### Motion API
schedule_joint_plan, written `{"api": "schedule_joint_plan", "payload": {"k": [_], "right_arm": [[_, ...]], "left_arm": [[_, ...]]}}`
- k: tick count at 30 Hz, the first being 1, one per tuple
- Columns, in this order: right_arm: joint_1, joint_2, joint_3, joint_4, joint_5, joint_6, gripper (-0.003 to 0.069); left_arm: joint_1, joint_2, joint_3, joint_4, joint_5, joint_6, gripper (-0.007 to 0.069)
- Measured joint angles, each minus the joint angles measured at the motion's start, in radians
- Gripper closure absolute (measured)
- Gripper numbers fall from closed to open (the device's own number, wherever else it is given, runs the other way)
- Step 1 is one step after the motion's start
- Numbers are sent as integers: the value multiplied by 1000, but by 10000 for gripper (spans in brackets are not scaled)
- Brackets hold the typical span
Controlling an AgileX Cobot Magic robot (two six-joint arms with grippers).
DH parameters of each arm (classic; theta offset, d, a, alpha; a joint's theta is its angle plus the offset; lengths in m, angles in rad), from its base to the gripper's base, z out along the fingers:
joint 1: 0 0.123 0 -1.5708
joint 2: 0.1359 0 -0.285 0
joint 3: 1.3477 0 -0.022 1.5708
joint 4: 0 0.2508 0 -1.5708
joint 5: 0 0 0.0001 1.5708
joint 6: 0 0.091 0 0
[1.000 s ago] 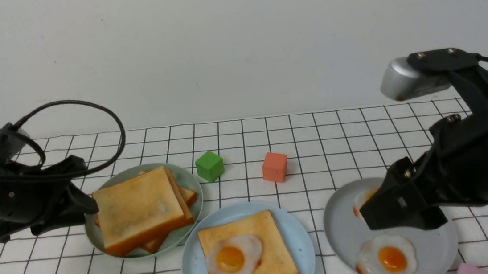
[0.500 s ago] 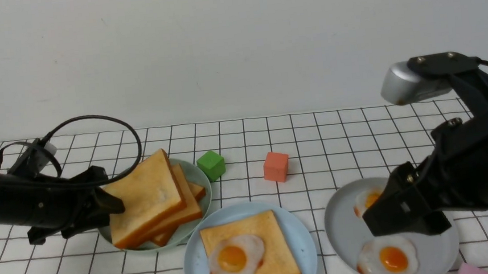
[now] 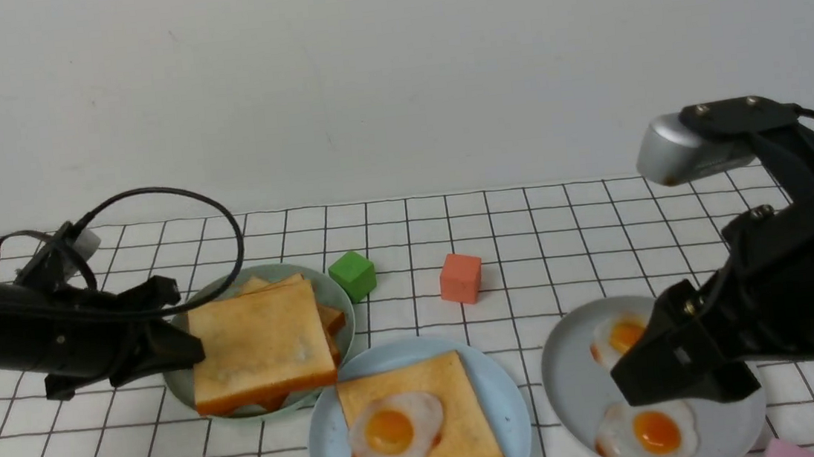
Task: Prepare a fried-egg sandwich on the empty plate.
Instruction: Use the left arm to grab a slice of bread, then use the left arm to place a slice of bread on the fried egg in the middle
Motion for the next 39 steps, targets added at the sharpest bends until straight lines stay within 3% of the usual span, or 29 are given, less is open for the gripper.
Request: {"api": "schedule_joint_plan", "payload": {"k": [7,11,17,27,33,34,36,39], "right_arm": [[0,0,0,0,0,0,120],[0,0,0,0,0,0,120],[0,0,0,0,0,0,120],[0,0,0,-1,3,0,120],[0,-4,0,-2,31,0,120],[0,-16,0,-2,31,0,120],[0,-36,0,-11,31,1,125],[0,-76,1,-54,25,35,174]], "left_arm": [[-22,-113,4,-78,90,24,638],[-109,-114,41,-117,84,40,638],[-295,-87,127,-184,-46,100,638],[-404,-51,128,-215,-182,92,601],[-412,-74,128,-90,-217,4,428],[-412,-93,126,-28,-219,-34,358],[-412,-123,122,40,-217,-85,295],[-412,-173,99,156,-161,-180,233]]}}
